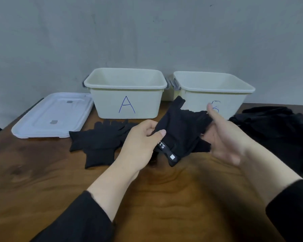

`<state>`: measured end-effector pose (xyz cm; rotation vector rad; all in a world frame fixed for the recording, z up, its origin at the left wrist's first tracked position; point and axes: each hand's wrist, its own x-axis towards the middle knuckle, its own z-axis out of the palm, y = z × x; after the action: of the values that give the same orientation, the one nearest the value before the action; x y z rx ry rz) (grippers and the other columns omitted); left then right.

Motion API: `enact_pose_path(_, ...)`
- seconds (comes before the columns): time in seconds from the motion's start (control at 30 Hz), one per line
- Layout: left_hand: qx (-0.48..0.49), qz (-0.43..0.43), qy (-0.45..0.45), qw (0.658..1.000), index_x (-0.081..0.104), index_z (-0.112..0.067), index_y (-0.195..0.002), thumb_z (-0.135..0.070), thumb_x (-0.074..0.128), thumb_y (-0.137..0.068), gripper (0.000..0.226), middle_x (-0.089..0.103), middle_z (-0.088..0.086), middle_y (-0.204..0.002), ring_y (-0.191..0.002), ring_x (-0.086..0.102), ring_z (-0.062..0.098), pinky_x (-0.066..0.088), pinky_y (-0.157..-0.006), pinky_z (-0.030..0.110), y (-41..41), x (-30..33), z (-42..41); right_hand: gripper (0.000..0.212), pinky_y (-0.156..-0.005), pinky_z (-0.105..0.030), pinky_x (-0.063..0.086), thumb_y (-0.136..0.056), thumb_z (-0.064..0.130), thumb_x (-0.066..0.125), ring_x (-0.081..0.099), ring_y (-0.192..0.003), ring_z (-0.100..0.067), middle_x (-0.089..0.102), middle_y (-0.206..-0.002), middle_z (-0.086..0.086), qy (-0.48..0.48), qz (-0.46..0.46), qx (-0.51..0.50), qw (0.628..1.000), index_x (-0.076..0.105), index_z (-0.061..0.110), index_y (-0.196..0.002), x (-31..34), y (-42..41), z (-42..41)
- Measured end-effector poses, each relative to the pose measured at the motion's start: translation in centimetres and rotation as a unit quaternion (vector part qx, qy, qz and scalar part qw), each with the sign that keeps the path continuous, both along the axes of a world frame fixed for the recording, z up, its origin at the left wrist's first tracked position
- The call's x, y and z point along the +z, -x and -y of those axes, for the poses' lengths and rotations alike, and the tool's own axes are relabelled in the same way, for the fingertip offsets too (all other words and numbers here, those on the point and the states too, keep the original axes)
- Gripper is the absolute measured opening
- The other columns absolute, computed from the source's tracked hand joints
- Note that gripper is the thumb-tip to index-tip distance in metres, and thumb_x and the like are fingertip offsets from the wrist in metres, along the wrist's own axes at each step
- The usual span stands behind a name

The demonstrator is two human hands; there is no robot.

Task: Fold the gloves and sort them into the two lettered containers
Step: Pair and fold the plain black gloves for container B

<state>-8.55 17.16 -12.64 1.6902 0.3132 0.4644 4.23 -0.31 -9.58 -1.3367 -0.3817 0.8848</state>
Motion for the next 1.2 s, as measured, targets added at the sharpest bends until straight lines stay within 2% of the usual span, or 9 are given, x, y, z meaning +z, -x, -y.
enact_pose_path(0.17,0.016,0.004,0.02,1.0,0.069,-0.023,-0.1,-0.021,0.061,-0.097,0.009,0.076,-0.01,-0.093,-0.089,0.071,0.005,0.055,-0.084,0.028,-1.7,-0.6,2.3,0.042,-0.107,-0.056,0.046,-0.106,0.03,0.042,0.057,-0.132,-0.032,0.059,-0.144,-0.005,-0.057,0.08,0.032,0.995,0.052,0.018,-0.145,-2.6,1.5,3.5)
enact_pose_path(0.3,0.05,0.0,-0.08,0.995,0.068,-0.03,-0.105,-0.034,0.061,-0.096,0.013,0.073,-0.016,-0.096,-0.093,0.066,-0.004,0.053,-0.086,0.022,-2.5,-1.5,3.0,0.039,-0.094,-0.046,0.057,-0.096,-0.002,0.059,0.07,-0.112,-0.029,0.075,-0.117,0.0,-0.007,0.207,-0.129,0.97,0.066,0.02,-0.128,-1.9,1.8,3.5)
enact_pose_path(0.43,0.182,0.055,-0.163,0.968,0.067,-0.031,-0.099,-0.034,0.055,-0.097,0.013,0.07,-0.017,-0.091,-0.091,0.063,-0.004,0.049,-0.082,0.02,-0.6,-1.6,-0.3,0.038,-0.068,-0.002,0.042,-0.094,0.015,0.068,0.065,-0.085,0.007,0.073,-0.101,0.016,0.188,0.491,-0.197,0.827,0.062,0.04,-0.122,2.0,0.6,4.3)
enact_pose_path(0.5,0.205,0.043,-0.198,0.958,0.066,-0.032,-0.099,-0.032,0.055,-0.098,0.012,0.068,-0.017,-0.091,-0.091,0.061,-0.004,0.048,-0.082,0.021,0.7,-2.0,-2.5,0.036,-0.062,-0.005,0.041,-0.095,0.018,0.065,0.064,-0.083,0.001,0.068,-0.105,0.019,0.237,0.54,-0.196,0.784,0.058,0.039,-0.123,2.9,0.2,3.9)
enact_pose_path(0.6,0.171,-0.003,-0.291,0.941,0.067,-0.033,-0.1,-0.033,0.056,-0.097,0.011,0.065,-0.019,-0.091,-0.09,0.058,-0.005,0.049,-0.08,0.021,2.2,-2.9,-4.7,0.055,-0.091,-0.026,0.048,-0.093,0.032,0.068,0.061,-0.112,-0.014,0.064,-0.127,0.012,0.343,0.587,-0.1,0.727,0.046,0.036,-0.144,1.7,0.5,2.0)
enact_pose_path(0.73,0.012,-0.101,-0.427,0.899,0.065,-0.036,-0.12,-0.05,0.059,-0.091,0.032,0.057,-0.025,-0.112,-0.106,0.049,-0.004,0.042,-0.098,0.027,2.8,-4.1,-5.5,0.053,-0.101,-0.025,0.047,-0.095,0.05,0.061,0.056,-0.117,-0.001,0.058,-0.131,0.021,0.328,0.533,-0.025,0.78,0.047,0.037,-0.145,-2.4,1.9,0.8)
enact_pose_path(0.83,0.001,-0.114,-0.447,0.887,0.059,-0.036,-0.133,-0.051,0.057,-0.093,0.043,0.054,-0.021,-0.123,-0.114,0.046,0.003,0.035,-0.108,0.035,2.6,-4.7,-5.8,0.029,-0.093,-0.01,0.04,-0.099,0.043,0.056,0.055,-0.113,0.003,0.061,-0.121,0.024,0.302,0.564,-0.044,0.767,0.064,0.034,-0.126,-5.3,1.5,2.0)
enact_pose_path(1.0,0.034,-0.105,-0.474,0.874,0.063,-0.034,-0.131,-0.051,0.051,-0.095,0.041,0.056,-0.015,-0.108,-0.104,0.049,0.009,0.041,-0.098,0.038,1.2,-5.1,-5.4,0.028,-0.101,-0.013,0.037,-0.101,0.032,0.058,0.048,-0.119,0.003,0.057,-0.13,0.023,0.318,0.596,0.005,0.737,0.07,0.027,-0.125,-8.1,-0.5,2.8)
enact_pose_path(1.2,0.067,-0.096,-0.485,0.867,0.071,-0.03,-0.116,-0.045,0.051,-0.097,0.032,0.058,-0.012,-0.104,-0.099,0.05,0.012,0.041,-0.091,0.038,0.3,-5.3,-5.2,0.03,-0.101,-0.041,0.039,-0.094,0.026,0.068,0.052,-0.115,-0.013,0.059,-0.125,0.013,0.292,0.638,-0.083,0.708,0.066,0.028,-0.123,-8.6,-1.7,2.3)
